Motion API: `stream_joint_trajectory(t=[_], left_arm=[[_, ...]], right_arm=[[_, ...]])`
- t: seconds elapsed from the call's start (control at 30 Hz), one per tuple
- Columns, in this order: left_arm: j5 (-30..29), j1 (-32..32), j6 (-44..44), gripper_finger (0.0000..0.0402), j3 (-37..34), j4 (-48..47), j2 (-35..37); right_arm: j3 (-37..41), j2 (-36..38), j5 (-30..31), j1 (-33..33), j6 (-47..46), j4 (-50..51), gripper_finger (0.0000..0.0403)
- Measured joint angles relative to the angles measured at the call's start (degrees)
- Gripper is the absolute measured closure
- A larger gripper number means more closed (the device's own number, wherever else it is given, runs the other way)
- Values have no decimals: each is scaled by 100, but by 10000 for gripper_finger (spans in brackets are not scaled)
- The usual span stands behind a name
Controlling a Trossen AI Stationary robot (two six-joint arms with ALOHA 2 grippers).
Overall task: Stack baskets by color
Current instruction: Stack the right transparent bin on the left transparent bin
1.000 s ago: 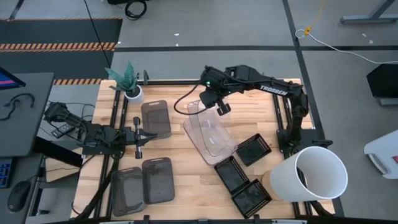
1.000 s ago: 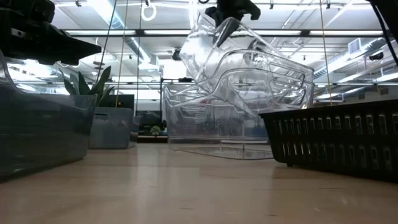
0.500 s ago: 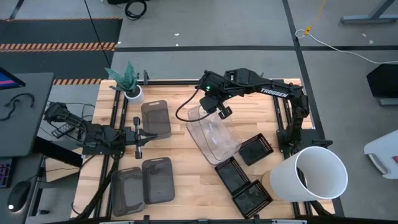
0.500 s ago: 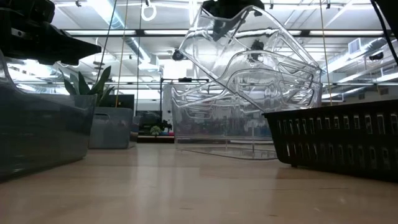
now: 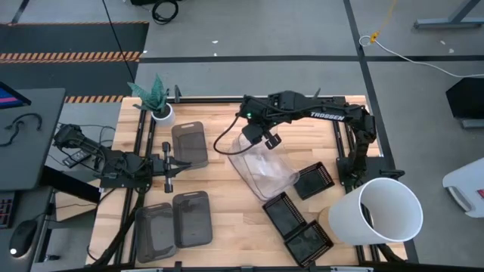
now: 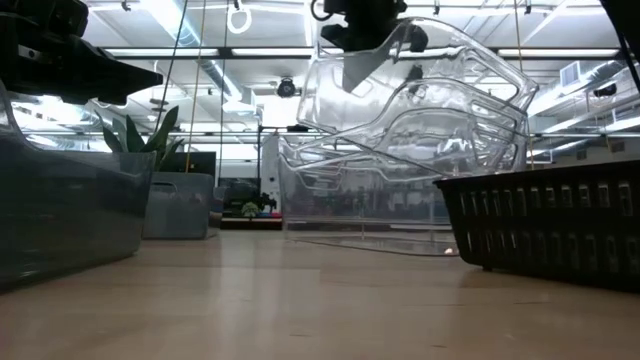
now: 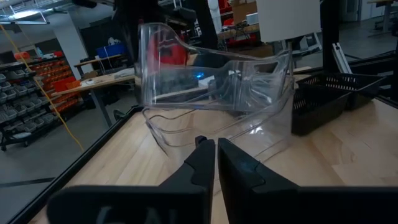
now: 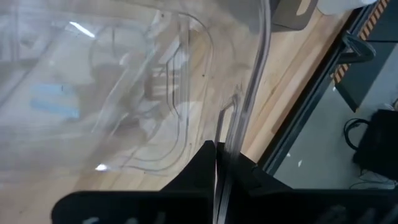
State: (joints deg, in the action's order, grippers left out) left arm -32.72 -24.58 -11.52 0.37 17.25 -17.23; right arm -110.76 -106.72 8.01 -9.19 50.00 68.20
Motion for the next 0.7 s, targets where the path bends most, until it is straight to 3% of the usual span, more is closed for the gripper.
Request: stream_joint_trajectory(t=[0.27,0.53,0.7], left_arm=[[-1,-1,2,367,1,1,0],[0,0,0,376,1,0,0],[0,0,-1,371,-1,1,0]], right_arm=[[96,-11,-62,-2,98,-289,353],[104,-15,-837,1,-29,-740,294],[102,0,-645,0,-254,-1038,282]])
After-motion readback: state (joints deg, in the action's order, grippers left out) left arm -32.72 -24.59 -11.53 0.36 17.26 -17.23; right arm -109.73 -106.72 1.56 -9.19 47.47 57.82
